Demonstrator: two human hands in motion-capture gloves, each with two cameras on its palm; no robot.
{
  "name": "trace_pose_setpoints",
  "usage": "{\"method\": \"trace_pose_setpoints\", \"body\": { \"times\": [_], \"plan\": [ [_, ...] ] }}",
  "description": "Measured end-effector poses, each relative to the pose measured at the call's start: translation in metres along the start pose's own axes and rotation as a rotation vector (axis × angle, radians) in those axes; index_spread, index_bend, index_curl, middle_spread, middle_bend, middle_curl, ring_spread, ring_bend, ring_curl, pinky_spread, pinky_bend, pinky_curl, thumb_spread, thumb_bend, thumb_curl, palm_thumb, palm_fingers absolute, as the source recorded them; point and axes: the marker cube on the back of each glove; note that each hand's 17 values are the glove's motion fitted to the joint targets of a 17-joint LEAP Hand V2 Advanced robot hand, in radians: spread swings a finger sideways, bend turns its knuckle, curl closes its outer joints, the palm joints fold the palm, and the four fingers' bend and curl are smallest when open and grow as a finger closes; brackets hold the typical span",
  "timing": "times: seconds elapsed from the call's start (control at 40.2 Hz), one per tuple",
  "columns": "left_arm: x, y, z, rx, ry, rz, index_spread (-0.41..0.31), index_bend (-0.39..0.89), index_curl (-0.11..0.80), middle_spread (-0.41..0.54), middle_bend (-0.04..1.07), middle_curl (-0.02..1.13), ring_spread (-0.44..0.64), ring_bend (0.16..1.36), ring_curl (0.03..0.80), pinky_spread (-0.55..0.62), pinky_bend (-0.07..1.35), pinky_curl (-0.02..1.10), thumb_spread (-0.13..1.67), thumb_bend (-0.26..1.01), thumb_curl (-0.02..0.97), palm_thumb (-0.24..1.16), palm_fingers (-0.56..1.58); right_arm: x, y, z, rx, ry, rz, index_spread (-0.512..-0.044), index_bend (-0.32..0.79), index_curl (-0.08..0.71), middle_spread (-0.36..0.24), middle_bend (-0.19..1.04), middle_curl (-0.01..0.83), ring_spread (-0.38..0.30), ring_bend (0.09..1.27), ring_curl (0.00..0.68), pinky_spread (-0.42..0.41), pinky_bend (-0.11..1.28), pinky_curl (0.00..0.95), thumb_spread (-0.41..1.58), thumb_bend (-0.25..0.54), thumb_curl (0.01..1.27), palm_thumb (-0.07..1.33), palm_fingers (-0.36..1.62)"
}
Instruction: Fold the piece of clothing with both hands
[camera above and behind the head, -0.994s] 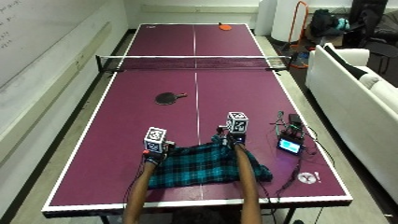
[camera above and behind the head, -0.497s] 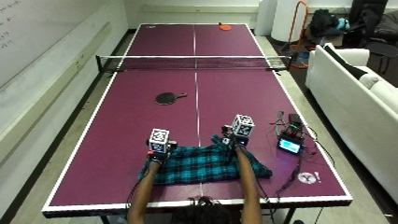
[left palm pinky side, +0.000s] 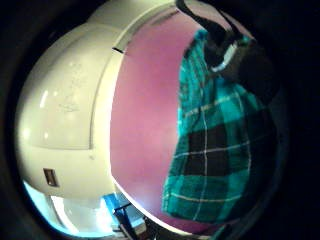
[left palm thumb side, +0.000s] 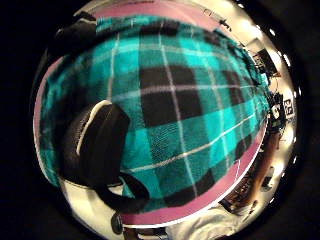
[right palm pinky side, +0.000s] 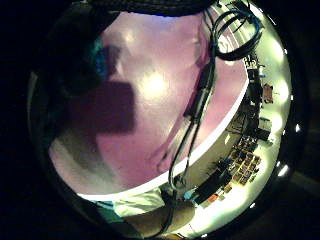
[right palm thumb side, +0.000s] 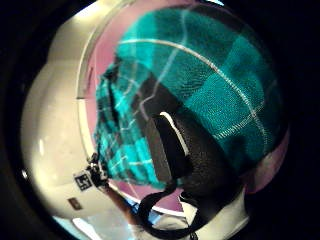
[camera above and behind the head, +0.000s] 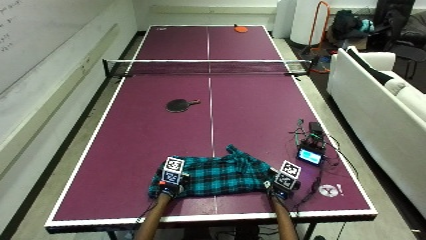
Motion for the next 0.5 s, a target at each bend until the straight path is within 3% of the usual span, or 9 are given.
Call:
{"method": "trace_pose_setpoints", "body": {
  "times": [0.099, 0.224, 0.323, 0.348, 0.422, 0.497],
  "plan": [
    [0.005, -0.001, 0.014, -0.082, 0.092, -0.007, -0.164, 0.16, 0.402, -0.098, 0.10, 0.39, -0.04, 0.53, 0.371, 0.06, 0.44, 0.45, 1.26, -0.07, 0.174, 0.30, 0.46, 0.007, -0.003, 0.010, 0.082, 0.087, 0.040, -0.283, 0.04, 0.266, -0.078, 0.23, 0.390, 0.041, 0.56, 0.368, 0.205, 0.52, 0.357, 1.21, -0.041, 0.21, 0.47, 0.33],
    [0.019, -0.013, 0.015, -0.022, 0.190, 0.004, -0.130, 0.14, 0.382, -0.031, 0.12, 0.35, 0.07, 0.52, 0.345, 0.18, 0.46, 0.43, 1.32, -0.05, 0.132, 0.14, 0.39, 0.012, -0.017, 0.001, 0.259, 0.158, 0.045, -0.299, 0.02, 0.210, -0.116, 0.37, 0.419, -0.039, 0.60, 0.357, 0.216, 0.53, 0.327, 1.24, 0.003, 0.22, 0.53, 0.60],
    [0.036, -0.020, 0.011, 0.014, 0.197, 0.030, -0.113, 0.16, 0.382, 0.005, 0.14, 0.34, 0.14, 0.52, 0.333, 0.26, 0.44, 0.41, 1.33, -0.03, 0.130, 0.10, 0.36, 0.021, -0.024, -0.005, 0.247, 0.138, 0.058, -0.308, 0.01, 0.179, -0.182, 0.52, 0.462, -0.140, 0.73, 0.394, 0.095, 0.48, 0.317, 1.26, 0.049, 0.25, 0.64, 0.86],
    [0.040, -0.022, 0.009, 0.019, 0.191, 0.036, -0.111, 0.16, 0.382, 0.010, 0.14, 0.34, 0.15, 0.53, 0.332, 0.27, 0.43, 0.41, 1.34, -0.02, 0.131, 0.10, 0.36, 0.023, -0.025, -0.008, 0.220, 0.105, 0.069, -0.311, 0.01, 0.174, -0.191, 0.54, 0.472, -0.161, 0.77, 0.410, 0.015, 0.52, 0.335, 1.25, 0.071, 0.26, 0.69, 1.00],
    [0.050, -0.025, 0.007, 0.008, 0.182, 0.048, -0.105, 0.17, 0.382, 0.024, 0.15, 0.33, 0.17, 0.53, 0.329, 0.30, 0.42, 0.40, 1.35, -0.02, 0.132, 0.09, 0.36, 0.021, -0.033, -0.020, 0.194, -0.050, 0.074, -0.314, 0.01, 0.158, -0.209, 0.55, 0.482, -0.188, 0.82, 0.433, -0.092, 0.53, 0.346, 1.24, 0.091, 0.28, 0.76, 1.07],
    [0.054, -0.029, 0.005, 0.001, 0.168, 0.048, -0.101, 0.16, 0.382, 0.033, 0.15, 0.33, 0.19, 0.53, 0.326, 0.32, 0.42, 0.39, 1.36, -0.01, 0.135, 0.09, 0.36, 0.004, -0.068, -0.025, 0.231, -0.284, 0.017, -0.314, 0.05, 0.168, -0.209, 0.56, 0.496, -0.195, 0.87, 0.477, -0.167, 0.56, 0.380, 1.20, 0.115, 0.31, 0.84, 1.15]
  ]
}}
